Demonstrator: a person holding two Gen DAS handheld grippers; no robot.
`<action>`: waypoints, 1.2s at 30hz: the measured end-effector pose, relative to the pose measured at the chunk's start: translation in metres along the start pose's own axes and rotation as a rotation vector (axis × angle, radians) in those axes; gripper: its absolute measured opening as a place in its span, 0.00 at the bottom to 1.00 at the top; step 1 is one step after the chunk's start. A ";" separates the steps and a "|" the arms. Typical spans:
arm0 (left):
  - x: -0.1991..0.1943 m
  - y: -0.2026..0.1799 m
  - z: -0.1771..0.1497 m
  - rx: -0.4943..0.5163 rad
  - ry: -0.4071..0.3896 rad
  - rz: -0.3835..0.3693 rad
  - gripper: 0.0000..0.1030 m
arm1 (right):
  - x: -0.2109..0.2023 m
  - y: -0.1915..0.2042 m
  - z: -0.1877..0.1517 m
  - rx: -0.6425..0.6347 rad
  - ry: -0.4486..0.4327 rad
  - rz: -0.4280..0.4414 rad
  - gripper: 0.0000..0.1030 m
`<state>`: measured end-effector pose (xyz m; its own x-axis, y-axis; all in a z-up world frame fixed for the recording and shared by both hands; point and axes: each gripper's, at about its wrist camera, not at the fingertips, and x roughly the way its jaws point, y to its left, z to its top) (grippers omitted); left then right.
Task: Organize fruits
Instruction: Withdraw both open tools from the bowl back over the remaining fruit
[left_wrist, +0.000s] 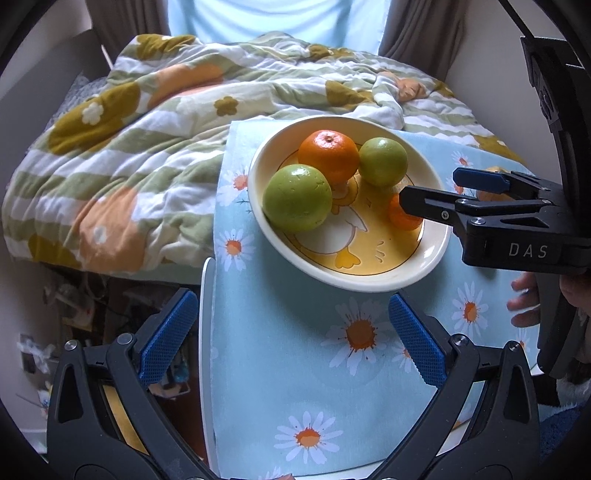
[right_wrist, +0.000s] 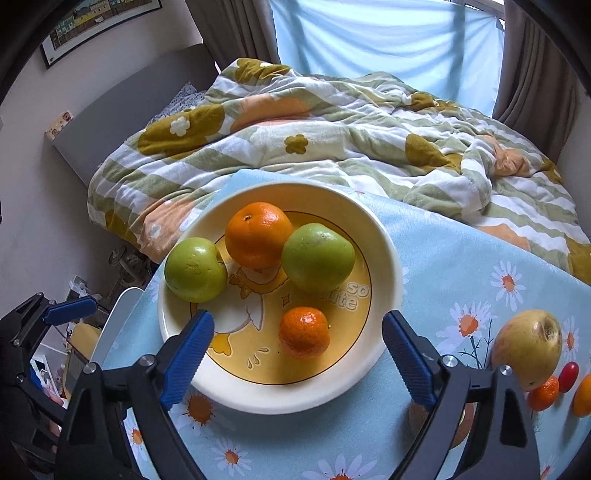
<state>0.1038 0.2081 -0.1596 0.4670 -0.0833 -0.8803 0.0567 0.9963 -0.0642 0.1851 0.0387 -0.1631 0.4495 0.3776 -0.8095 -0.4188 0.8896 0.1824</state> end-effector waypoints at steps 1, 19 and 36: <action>-0.002 0.000 0.000 0.003 -0.002 0.003 1.00 | -0.001 -0.001 0.000 0.003 -0.004 -0.006 0.92; -0.046 -0.005 0.021 0.060 -0.098 -0.017 1.00 | -0.065 -0.008 0.000 0.080 -0.093 -0.086 1.00; -0.071 -0.068 0.049 0.166 -0.186 -0.149 1.00 | -0.164 -0.069 -0.034 0.237 -0.158 -0.269 1.00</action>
<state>0.1102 0.1449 -0.0700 0.5954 -0.2464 -0.7647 0.2738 0.9571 -0.0952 0.1137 -0.0938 -0.0616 0.6421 0.1417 -0.7534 -0.0843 0.9899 0.1143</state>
